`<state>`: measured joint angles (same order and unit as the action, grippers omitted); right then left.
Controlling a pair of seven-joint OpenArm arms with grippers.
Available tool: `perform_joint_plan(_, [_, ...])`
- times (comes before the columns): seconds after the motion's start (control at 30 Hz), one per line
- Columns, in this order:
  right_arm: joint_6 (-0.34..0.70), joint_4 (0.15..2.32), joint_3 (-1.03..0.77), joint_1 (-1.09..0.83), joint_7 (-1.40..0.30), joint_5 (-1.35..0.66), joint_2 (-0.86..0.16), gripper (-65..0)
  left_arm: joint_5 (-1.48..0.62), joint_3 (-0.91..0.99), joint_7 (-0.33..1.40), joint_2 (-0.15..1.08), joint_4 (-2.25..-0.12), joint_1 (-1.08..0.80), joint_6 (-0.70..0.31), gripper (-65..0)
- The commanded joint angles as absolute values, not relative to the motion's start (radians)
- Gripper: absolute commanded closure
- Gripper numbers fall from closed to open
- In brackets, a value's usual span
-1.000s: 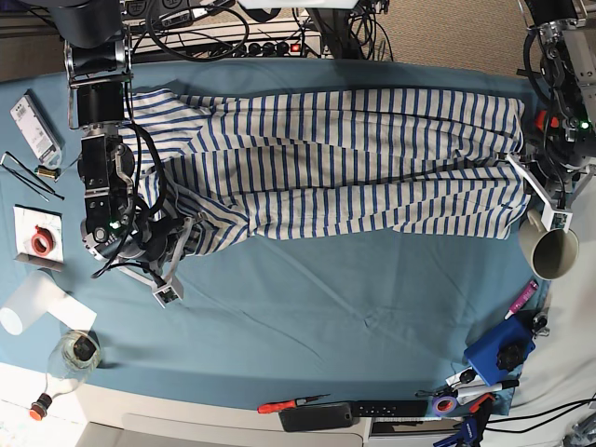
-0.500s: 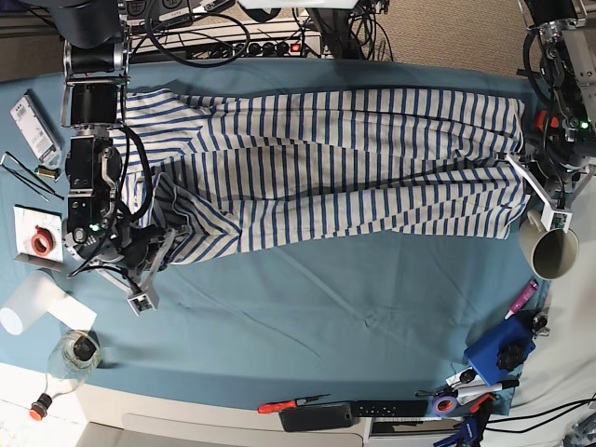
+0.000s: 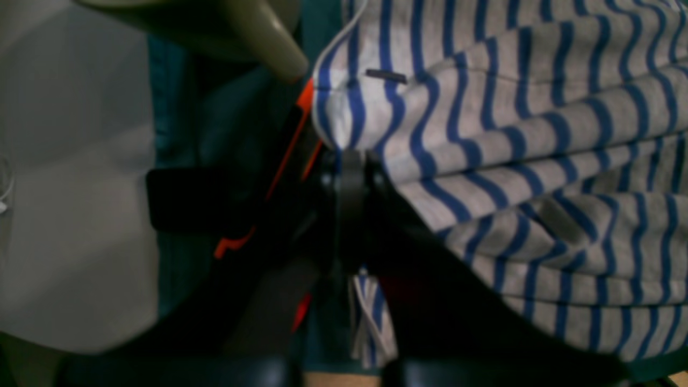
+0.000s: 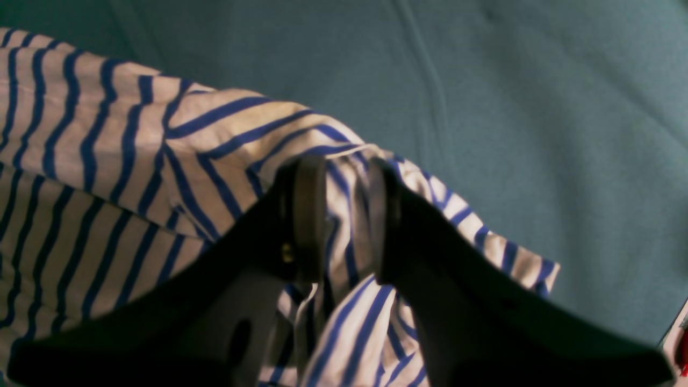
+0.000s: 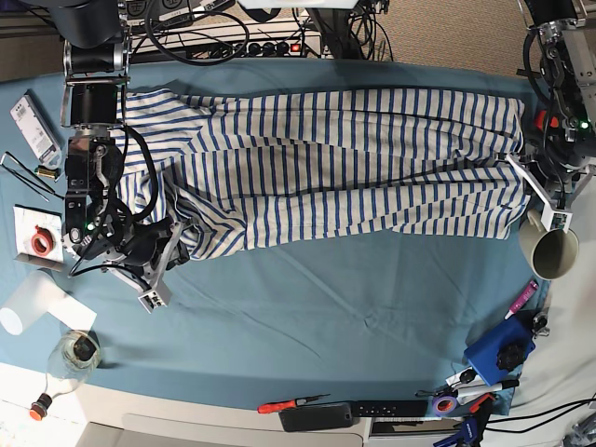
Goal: Fold the T-shirt properly
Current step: 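Grasp the bunched sleeve fabric with the right gripper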
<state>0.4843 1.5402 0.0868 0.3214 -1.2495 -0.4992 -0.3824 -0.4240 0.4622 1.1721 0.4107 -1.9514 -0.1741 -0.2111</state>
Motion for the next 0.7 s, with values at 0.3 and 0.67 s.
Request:
perform_joint_plan(0.3, [0.514,1.559,0.097,0.349,-1.192,-0.556,-0.367,-15.8,-0.424,0.470,1.151,0.427,-1.970,-0.166,-0.212,0.0])
perform_joint_plan(0.67, [0.417,1.557,0.218,0.349,-1.133,-0.281,-0.325,-15.8,-0.424,0.470,1.151,0.426,-1.970,-0.166,-0.212,0.0])
